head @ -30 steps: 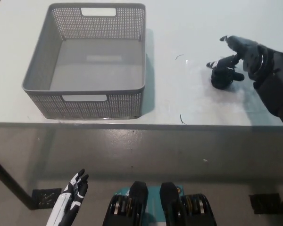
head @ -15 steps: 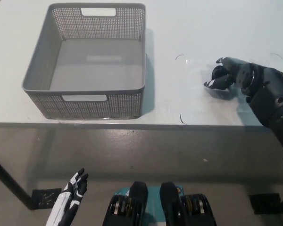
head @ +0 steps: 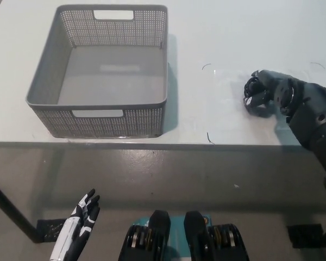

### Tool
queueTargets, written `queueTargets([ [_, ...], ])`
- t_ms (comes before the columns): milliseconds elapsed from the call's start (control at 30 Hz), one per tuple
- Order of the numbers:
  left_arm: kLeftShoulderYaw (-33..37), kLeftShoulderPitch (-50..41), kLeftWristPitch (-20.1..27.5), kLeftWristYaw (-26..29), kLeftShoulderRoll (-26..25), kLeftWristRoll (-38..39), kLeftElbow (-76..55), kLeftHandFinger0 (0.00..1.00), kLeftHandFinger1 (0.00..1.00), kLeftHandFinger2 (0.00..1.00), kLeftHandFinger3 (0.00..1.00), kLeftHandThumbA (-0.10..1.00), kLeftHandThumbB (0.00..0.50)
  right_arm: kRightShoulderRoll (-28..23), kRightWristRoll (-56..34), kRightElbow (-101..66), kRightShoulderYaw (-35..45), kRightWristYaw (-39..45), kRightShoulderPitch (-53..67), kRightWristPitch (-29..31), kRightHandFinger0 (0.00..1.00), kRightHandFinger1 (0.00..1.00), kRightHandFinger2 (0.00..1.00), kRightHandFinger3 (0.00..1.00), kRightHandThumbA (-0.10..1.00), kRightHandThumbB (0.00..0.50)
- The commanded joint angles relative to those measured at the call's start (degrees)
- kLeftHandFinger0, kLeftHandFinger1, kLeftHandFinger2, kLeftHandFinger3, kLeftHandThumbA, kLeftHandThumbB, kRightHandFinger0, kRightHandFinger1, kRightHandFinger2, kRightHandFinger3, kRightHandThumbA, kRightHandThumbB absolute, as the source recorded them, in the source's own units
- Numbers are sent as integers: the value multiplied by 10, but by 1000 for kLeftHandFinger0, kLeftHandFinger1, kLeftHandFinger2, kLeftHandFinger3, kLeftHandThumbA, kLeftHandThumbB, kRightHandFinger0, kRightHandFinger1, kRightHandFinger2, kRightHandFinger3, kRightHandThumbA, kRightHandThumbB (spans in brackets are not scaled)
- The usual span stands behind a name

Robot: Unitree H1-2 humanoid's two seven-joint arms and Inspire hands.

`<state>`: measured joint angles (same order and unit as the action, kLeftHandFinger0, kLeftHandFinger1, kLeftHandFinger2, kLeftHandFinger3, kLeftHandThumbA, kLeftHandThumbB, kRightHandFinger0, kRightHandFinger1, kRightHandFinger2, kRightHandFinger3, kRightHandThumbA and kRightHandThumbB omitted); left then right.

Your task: Use the right hand to pick up a webcam and put it into a container on the left side

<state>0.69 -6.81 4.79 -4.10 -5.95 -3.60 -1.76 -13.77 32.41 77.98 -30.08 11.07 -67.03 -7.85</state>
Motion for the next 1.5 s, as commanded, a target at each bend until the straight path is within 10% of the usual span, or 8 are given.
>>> queueTargets([
  [0, -5, 14, 21, 8, -2, -1, -4, 1000, 1000, 1000, 1000, 873, 79, -6, -2, 10, 2, -34, 2, 24, 329, 485, 608, 759, -100, 162],
  [33, -5, 16, 20, 7, -3, -1, -3, 1000, 1000, 1000, 1000, 884, 77, -9, -7, 6, 10, -62, 4, 33, 25, 178, 359, 472, -100, 166],
  [67, -5, 16, 19, 6, -3, -1, -3, 1000, 1000, 1000, 1000, 886, 77, -11, -13, 3, 17, -81, 7, 42, 5, 178, 388, 456, -100, 173],
  [133, -6, 16, 18, 6, -2, 0, -4, 1000, 1000, 1000, 1000, 888, 71, -13, -24, 1, 33, -108, 10, 61, 91, 547, 874, 717, -100, 162],
  [267, -7, 13, 22, 5, -2, 2, -3, 1000, 1000, 1000, 1000, 882, 29, -15, -35, -1, 57, -136, 17, 86, 99, 624, 968, 870, -100, 197],
  [600, -10, 18, 22, 9, 0, -3, 0, 1000, 1000, 1000, 1000, 895, 0, -22, -48, -26, 98, -217, -6, 140, 0, 445, 834, 846, -100, 210],
  [1467, 2, 14, 32, 0, -8, -17, 26, 1000, 1000, 1000, 1000, 876, 24, 34, -53, -357, 138, -127, -120, 33, 6, 556, 896, 991, -100, 176],
])
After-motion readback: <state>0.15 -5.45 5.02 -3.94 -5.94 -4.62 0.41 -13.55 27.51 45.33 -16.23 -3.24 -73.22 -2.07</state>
